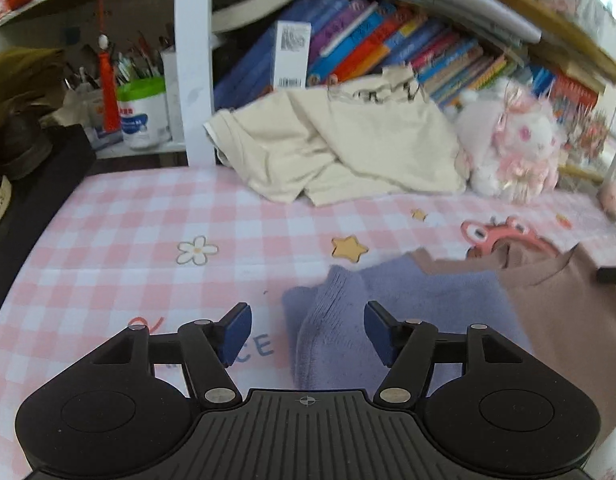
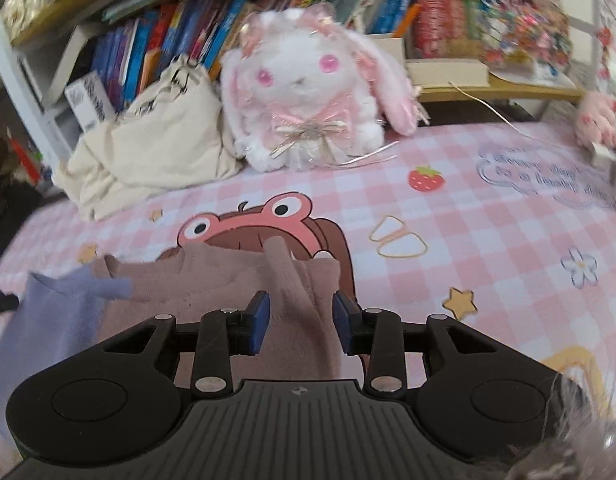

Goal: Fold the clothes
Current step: 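Open both grippers to release the folded hem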

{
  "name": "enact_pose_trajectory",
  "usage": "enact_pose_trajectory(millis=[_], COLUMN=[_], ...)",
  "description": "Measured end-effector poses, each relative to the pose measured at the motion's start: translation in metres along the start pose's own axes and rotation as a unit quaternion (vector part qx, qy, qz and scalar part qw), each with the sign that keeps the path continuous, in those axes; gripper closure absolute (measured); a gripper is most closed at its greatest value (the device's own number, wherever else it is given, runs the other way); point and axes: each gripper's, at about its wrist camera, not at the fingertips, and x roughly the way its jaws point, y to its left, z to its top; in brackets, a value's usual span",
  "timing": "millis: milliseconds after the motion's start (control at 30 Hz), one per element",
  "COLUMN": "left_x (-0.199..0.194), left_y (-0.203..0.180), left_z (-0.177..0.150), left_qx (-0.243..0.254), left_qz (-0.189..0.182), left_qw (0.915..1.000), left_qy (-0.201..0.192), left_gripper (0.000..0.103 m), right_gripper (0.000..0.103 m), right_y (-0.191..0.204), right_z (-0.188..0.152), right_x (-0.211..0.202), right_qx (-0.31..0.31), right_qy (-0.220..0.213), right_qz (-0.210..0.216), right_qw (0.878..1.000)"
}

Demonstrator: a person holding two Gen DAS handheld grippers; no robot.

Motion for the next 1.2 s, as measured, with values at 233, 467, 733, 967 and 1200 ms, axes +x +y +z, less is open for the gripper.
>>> enact_pose_trajectory(millis=[233,467,733,967,1200], left_x=[0.012,0.012,0.012,0.003,0.023], left_y=[0.006,0.005,0.004,0.004,0.010], left_z=[0.001,-0.002,-0.006,-0.006,-0.010], left_qx=[-0.027,-0.026,-0.021,-0.036,-0.046], left_qz=[-0.020,-0.022,-0.024,-0.024,-0.005], left_qw=[0.9994,0.9994,0.9995,0.9988,0.9988], left_qy=[0.009,0.005,-0.001,-0.023,0.016], left_gripper=[0.103,0.103,0.078,0.099,0.097], right_gripper=[0.096,0.095,0.095,0.095,0.095], right_y=[-0.016,-0.030,-0.024,-0.015,-0.014], right_z=[0.002,-0.005,-0.005,-0.002,-0.004], right_x=[-0.005,0.018,0.019,0.021,0.021], right_qx=[0.063,0.111,0.084,0.049,0.057], right_qy=[-0.021,0.015,0.022,0.033,0.031], right_qz=[0.036,0.019,0.008,-0.011,-0.016], right_qw=[0.997,0.993,0.996,0.998,0.998])
